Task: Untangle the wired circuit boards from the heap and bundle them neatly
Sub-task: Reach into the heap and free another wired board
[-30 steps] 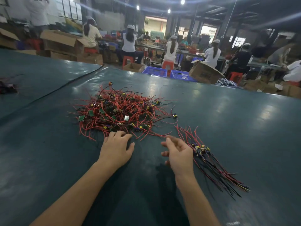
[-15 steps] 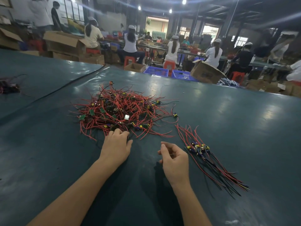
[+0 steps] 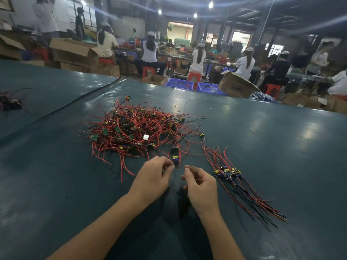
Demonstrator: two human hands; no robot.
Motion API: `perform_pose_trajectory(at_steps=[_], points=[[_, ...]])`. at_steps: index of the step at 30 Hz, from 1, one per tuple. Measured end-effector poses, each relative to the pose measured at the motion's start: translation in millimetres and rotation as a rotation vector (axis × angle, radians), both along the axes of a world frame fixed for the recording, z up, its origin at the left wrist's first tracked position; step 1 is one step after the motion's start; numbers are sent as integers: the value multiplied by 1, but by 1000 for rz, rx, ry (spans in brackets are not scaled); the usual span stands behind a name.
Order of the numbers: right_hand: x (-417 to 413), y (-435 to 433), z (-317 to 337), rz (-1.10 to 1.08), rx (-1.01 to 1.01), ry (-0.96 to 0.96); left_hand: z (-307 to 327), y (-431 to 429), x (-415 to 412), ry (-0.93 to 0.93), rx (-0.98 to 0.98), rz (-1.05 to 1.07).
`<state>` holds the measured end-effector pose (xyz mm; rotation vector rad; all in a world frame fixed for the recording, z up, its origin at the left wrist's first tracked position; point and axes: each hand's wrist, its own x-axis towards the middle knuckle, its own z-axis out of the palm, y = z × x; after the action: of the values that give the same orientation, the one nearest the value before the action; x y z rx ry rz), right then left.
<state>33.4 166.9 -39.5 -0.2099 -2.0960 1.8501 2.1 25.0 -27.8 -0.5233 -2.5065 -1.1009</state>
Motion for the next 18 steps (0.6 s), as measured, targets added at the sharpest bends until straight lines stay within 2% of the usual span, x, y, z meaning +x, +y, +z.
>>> perform_pose_trajectory(at_steps=[3, 8, 11, 14, 16, 18], points=[[-1, 2, -1, 14, -14, 3, 2, 18, 13, -62, 102, -110], [-1, 6, 1, 14, -69, -22, 9, 18, 12, -350, 281, -125], [5, 2, 6, 37, -4, 69, 15, 14, 6, -591, 588, -14], [14, -4, 14, 90, 54, 205, 20, 8, 3, -898, 819, -42], [20, -6, 18, 143, 55, 264, 20, 5, 2, -956, 957, -106], [23, -7, 18, 175, 62, 297, 19, 5, 1, -883, 1092, -163]])
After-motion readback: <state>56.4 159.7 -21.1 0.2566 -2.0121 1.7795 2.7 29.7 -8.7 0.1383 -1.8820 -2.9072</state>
